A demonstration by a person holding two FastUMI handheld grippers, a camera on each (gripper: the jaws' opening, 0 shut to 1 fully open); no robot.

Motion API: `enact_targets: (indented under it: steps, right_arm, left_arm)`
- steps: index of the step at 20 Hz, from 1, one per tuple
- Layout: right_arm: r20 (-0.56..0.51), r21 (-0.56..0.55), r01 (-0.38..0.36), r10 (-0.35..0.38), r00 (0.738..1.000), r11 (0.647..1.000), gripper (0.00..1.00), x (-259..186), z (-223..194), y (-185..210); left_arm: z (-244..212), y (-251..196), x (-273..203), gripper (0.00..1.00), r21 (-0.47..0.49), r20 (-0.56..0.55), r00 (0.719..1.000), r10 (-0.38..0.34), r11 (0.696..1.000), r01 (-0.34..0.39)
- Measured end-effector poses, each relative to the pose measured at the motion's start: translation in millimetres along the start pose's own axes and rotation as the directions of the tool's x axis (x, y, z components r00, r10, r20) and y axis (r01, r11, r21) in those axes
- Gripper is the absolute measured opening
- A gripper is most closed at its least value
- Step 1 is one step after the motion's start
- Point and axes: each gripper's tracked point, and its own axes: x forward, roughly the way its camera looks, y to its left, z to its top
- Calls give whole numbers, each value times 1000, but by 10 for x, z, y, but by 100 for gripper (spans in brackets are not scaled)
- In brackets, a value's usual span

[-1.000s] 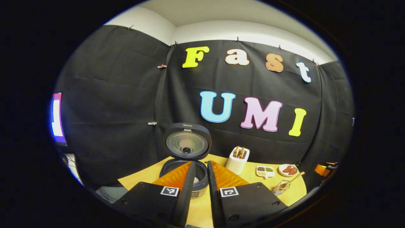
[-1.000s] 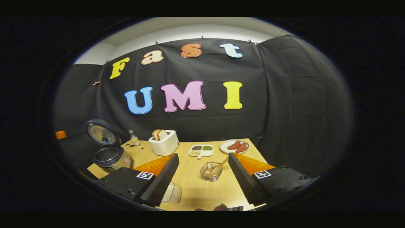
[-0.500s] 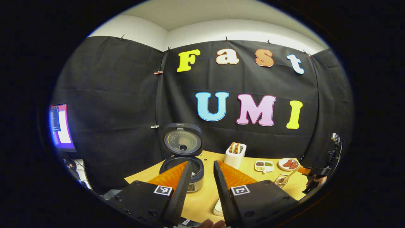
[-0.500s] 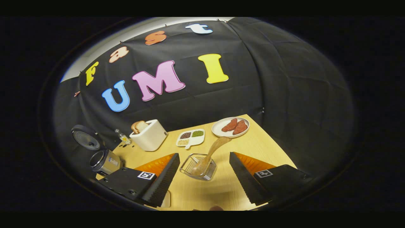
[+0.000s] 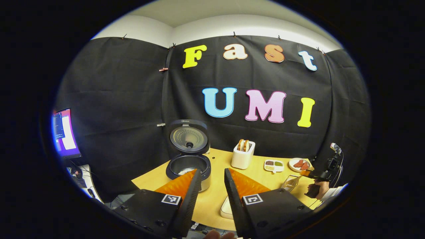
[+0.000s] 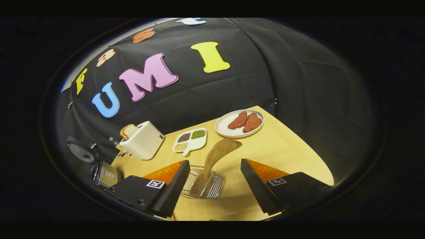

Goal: Close the left gripper, press the button to open the rice cooker; take a wooden spoon from the chopstick holder with the right hand, scoop a spoonful of rice and pour it into the rice cooker, then put the wooden spoon back into the chopstick holder.

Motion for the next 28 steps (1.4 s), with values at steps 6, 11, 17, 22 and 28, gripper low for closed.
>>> enact_targets:
  steps: [6, 11, 17, 22, 28]
  right_arm:
    - [-48, -4, -2, 2, 999, 1000, 55, 207, -29, 35]
    - [-77, 25, -25, 27, 997, 999, 17, 240, 2, 210]
    - [-77, -59, -91, 86, 993, 994, 13, 143, 69, 437]
    - [-22, -76, -123, 122, 992, 989, 8, -127, 371, 581]
    - [31, -144, -210, 216, 976, 967, 8, -766, 648, 1036]
  left_arm:
    - [-62, 23, -18, 54, -16, -24, 1000, 13, 1000, -13]
    - [-111, 45, -54, 54, -14, -34, 999, 26, 1000, -26]
    - [-148, 73, -65, 54, -32, -36, 999, 33, 999, -34]
    - [-150, 139, -57, 54, -44, -29, 999, 38, 998, -39]
    - [-29, 221, -13, 60, -12, 33, 999, 41, 999, -41]
